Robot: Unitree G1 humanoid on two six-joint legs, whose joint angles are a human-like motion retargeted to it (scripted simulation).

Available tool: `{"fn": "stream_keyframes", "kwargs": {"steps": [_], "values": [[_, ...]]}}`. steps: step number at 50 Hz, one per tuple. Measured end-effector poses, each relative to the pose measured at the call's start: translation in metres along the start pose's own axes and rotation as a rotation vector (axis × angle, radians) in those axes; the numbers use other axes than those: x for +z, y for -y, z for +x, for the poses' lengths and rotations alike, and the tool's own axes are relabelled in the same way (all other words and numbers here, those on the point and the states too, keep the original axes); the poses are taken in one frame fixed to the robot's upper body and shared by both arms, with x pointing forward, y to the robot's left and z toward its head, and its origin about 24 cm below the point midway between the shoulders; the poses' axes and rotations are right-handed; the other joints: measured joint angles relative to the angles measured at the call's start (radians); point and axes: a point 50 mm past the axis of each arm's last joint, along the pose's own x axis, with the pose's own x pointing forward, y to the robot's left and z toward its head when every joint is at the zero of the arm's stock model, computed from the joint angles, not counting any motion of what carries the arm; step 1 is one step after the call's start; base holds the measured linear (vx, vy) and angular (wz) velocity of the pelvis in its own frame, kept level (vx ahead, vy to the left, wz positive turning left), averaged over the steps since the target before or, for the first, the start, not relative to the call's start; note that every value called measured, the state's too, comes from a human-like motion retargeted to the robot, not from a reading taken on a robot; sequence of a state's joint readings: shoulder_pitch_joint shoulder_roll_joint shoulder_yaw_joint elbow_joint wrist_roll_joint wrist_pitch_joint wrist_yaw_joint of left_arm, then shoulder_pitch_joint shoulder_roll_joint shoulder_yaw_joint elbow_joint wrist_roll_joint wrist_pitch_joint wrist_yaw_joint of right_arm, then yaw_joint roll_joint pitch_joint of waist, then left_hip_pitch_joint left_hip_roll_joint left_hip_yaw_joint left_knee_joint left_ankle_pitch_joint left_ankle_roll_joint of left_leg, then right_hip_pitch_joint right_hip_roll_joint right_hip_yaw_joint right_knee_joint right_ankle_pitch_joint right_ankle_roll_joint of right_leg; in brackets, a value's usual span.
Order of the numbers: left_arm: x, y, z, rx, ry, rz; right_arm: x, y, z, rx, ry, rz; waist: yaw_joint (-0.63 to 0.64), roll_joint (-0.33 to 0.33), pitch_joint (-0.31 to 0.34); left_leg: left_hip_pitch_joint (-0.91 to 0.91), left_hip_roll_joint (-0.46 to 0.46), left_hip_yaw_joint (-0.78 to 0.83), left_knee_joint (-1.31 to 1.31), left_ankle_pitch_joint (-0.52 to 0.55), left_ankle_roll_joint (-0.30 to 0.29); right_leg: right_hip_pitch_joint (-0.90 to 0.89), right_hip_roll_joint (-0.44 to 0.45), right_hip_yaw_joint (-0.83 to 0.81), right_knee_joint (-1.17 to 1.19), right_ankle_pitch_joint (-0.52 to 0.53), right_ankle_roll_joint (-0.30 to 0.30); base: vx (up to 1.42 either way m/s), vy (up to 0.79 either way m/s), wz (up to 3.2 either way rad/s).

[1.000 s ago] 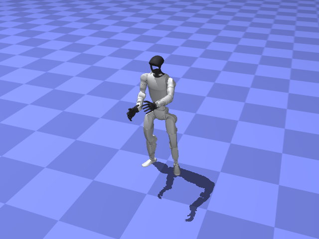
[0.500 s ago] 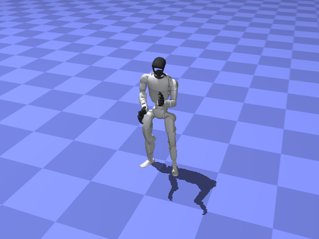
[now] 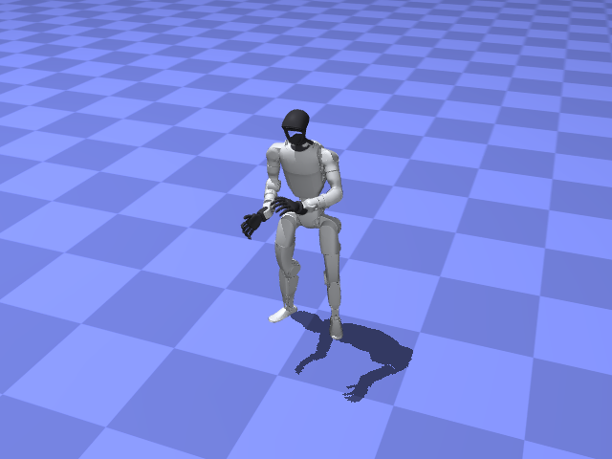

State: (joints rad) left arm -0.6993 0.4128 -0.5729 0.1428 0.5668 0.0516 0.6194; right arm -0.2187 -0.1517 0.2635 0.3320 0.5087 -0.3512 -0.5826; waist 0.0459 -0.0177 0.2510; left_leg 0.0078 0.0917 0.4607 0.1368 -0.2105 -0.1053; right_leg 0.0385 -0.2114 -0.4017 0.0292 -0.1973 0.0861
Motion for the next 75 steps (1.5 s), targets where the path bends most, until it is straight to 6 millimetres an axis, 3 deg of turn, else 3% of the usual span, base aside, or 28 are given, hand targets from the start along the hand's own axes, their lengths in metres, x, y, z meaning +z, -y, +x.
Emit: {"fn": "stream_keyframes", "kwargs": {"steps": [5,7,10,15,18,20,22,25,27,30,35,37,40,43,45,48,52,55,58,60,63,65,67,72,75], "values": [[-0.025,0.093,-0.032,-0.562,-0.122,0.227,-0.030,-0.001,0.000,-0.036,-0.150,-0.071,-0.050,-0.006,-0.008,-0.006,0.001,-0.018,-0.003,0.002,-0.001,0.005,0.001,-0.022,0.001,-0.006,0.003,-0.01,0.00,0.12],[-0.031,0.101,-0.040,-0.623,-0.154,0.247,-0.032,-0.001,0.000,-0.042,-0.178,-0.017,-0.061,-0.007,-0.004,-0.002,0.001,-0.016,-0.012,0.005,-0.003,0.004,0.003,-0.021,0.004,-0.008,0.000,0.00,0.00,0.00],[-0.035,0.075,-0.030,-0.416,-0.155,0.185,-0.015,0.003,0.004,-0.047,-0.087,-0.015,-0.059,-0.006,0.006,0.011,0.003,0.000,-0.027,0.009,-0.004,-0.002,0.007,-0.005,0.007,-0.008,-0.002,0.01,-0.02,-0.20],[-0.027,0.004,-0.011,-0.017,-0.088,0.068,0.032,0.014,0.003,-0.046,0.249,-0.271,-0.017,-0.007,0.017,0.025,0.004,0.036,-0.032,0.005,0.008,-0.012,0.011,0.033,-0.001,0.002,0.014,0.02,-0.03,-0.39],[-0.018,-0.014,-0.008,0.100,-0.020,0.063,0.055,0.013,-0.002,-0.070,0.479,-0.451,-0.001,-0.012,0.013,0.022,0.005,0.044,-0.018,-0.002,0.014,-0.011,0.011,0.040,-0.010,0.009,0.030,0.01,-0.01,-0.08],[-0.015,-0.006,-0.011,0.090,0.013,0.077,0.064,0.006,-0.003,-0.058,0.621,-0.581,-0.004,-0.015,0.004,0.017,0.006,0.042,-0.007,-0.006,0.013,-0.007,0.010,0.038,-0.016,0.012,0.038,0.00,0.00,0.00],[-0.018,0.022,-0.019,-0.044,0.015,0.123,0.060,-0.004,0.003,0.002,0.689,-0.731,-0.017,-0.017,-0.010,0.013,0.008,0.037,0.002,-0.009,0.009,-0.003,0.010,0.031,-0.019,0.014,0.041,0.00,0.00,0.00],[-0.030,0.076,-0.042,-0.414,-0.040,0.239,0.032,-0.025,0.019,0.179,0.566,-0.913,-0.037,-0.019,-0.026,0.009,0.013,0.031,0.009,-0.012,0.006,0.000,0.013,0.024,-0.017,0.011,0.034,0.00,0.00,0.00],[-0.034,0.094,-0.053,-0.599,-0.076,0.277,0.019,-0.036,0.028,0.285,0.415,-0.918,-0.042,-0.019,-0.026,0.011,0.016,0.031,0.007,-0.012,0.008,-0.002,0.015,0.024,-0.011,0.009,0.027,0.00,0.00,0.00],[-0.031,0.082,-0.045,-0.512,-0.041,0.247,0.036,-0.042,0.033,0.265,0.462,-0.853,-0.029,-0.018,-0.013,0.016,0.017,0.036,-0.006,-0.008,0.012,-0.010,0.018,0.030,-0.001,0.006,0.021,0.00,0.00,0.00],[-0.017,0.023,-0.027,-0.113,0.029,0.106,0.092,-0.030,0.015,0.109,0.816,-0.759,-0.005,-0.014,0.002,0.022,0.014,0.040,-0.023,-0.002,0.019,-0.017,0.019,0.035,0.003,0.008,0.029,0.00,0.00,0.00],[-0.015,0.013,-0.028,-0.020,0.040,0.093,0.094,-0.024,0.011,0.073,0.852,-0.757,-0.004,-0.013,-0.003,0.021,0.013,0.036,-0.024,-0.002,0.015,-0.014,0.019,0.030,-0.001,0.009,0.032,0.00,0.00,0.00],[-0.019,0.028,-0.036,-0.047,0.021,0.127,0.067,-0.023,0.015,0.097,0.760,-0.838,-0.010,-0.011,-0.020,0.018,0.014,0.026,-0.022,-0.002,0.005,-0.006,0.019,0.018,-0.006,0.009,0.034,0.01,0.00,0.13],[-0.034,0.076,-0.054,-0.398,-0.104,0.210,0.015,-0.027,0.026,0.251,0.411,-0.925,-0.020,-0.009,-0.035,0.013,0.016,0.015,-0.014,-0.004,-0.001,0.000,0.019,0.006,-0.006,0.006,0.030,0.01,0.01,0.20],[-0.040,0.098,-0.065,-0.623,-0.177,0.245,-0.003,-0.028,0.028,0.322,0.240,-0.932,-0.021,-0.008,-0.035,0.009,0.016,0.009,-0.009,-0.005,-0.003,0.001,0.018,-0.001,-0.003,0.003,0.027,0.00,0.00,0.00],[-0.037,0.089,-0.057,-0.544,-0.124,0.227,0.020,-0.027,0.026,0.279,0.390,-0.890,-0.016,-0.006,-0.021,0.006,0.016,0.005,-0.005,-0.005,-0.003,0.001,0.015,-0.004,0.001,0.001,0.026,0.00,0.00,0.00],[-0.026,0.046,-0.045,-0.231,-0.067,0.097,0.072,-0.026,0.006,0.232,0.689,-0.775,-0.016,-0.002,-0.011,0.008,0.014,0.008,-0.006,-0.005,-0.001,-0.002,0.014,0.001,0.003,0.000,0.023,0.00,0.00,0.00],[-0.022,0.021,-0.044,-0.070,-0.062,0.036,0.094,-0.026,-0.006,0.203,0.842,-0.753,-0.018,-0.002,-0.020,0.010,0.013,0.014,-0.008,-0.006,-0.001,-0.004,0.014,0.007,0.002,0.000,0.024,0.00,0.00,0.00],[-0.020,0.017,-0.045,0.000,-0.045,0.047,0.092,-0.033,-0.008,0.187,0.910,-0.776,-0.015,-0.006,-0.039,0.014,0.013,0.021,-0.009,-0.009,-0.003,-0.004,0.014,0.013,0.000,0.000,0.027,0.00,0.00,0.00],[-0.021,0.030,-0.047,-0.037,-0.052,0.069,0.077,-0.042,-0.004,0.226,0.850,-0.787,-0.012,-0.009,-0.052,0.015,0.014,0.025,-0.006,-0.011,-0.003,-0.003,0.014,0.017,0.000,-0.001,0.027,0.00,0.00,0.00],[-0.028,0.068,-0.054,-0.300,-0.141,0.099,0.048,-0.057,0.006,0.342,0.604,-0.769,-0.007,-0.015,-0.064,0.013,0.015,0.028,0.005,-0.016,0.001,-0.002,0.013,0.020,-0.002,-0.002,0.026,0.00,0.00,0.00],[-0.033,0.085,-0.059,-0.479,-0.204,0.103,0.043,-0.062,0.010,0.376,0.520,-0.751,-0.002,-0.021,-0.063,0.010,0.016,0.028,0.014,-0.019,0.004,-0.002,0.012,0.020,-0.002,-0.002,0.028,0.00,0.00,0.00],[-0.037,0.082,-0.057,-0.460,-0.206,0.100,0.061,-0.061,0.010,0.337,0.612,-0.728,0.001,-0.024,-0.057,0.008,0.016,0.029,0.018,-0.020,0.006,-0.002,0.011,0.021,-0.003,-0.001,0.030,0.00,0.00,0.00],[-0.045,0.040,-0.057,-0.111,-0.160,0.095,0.116,-0.041,-0.004,0.140,0.990,-0.691,-0.010,-0.026,-0.048,0.012,0.014,0.030,0.010,-0.019,0.006,-0.003,0.010,0.023,-0.002,0.001,0.034,0.00,0.00,0.00],[-0.051,0.034,-0.069,-0.015,-0.139,0.135,0.114,-0.027,-0.007,0.019,1.100,-0.746,-0.015,-0.026,-0.056,0.016,0.013,0.031,0.001,-0.018,0.000,-0.003,0.012,0.023,-0.002,0.001,0.037,0.00,0.00,0.00]]}}
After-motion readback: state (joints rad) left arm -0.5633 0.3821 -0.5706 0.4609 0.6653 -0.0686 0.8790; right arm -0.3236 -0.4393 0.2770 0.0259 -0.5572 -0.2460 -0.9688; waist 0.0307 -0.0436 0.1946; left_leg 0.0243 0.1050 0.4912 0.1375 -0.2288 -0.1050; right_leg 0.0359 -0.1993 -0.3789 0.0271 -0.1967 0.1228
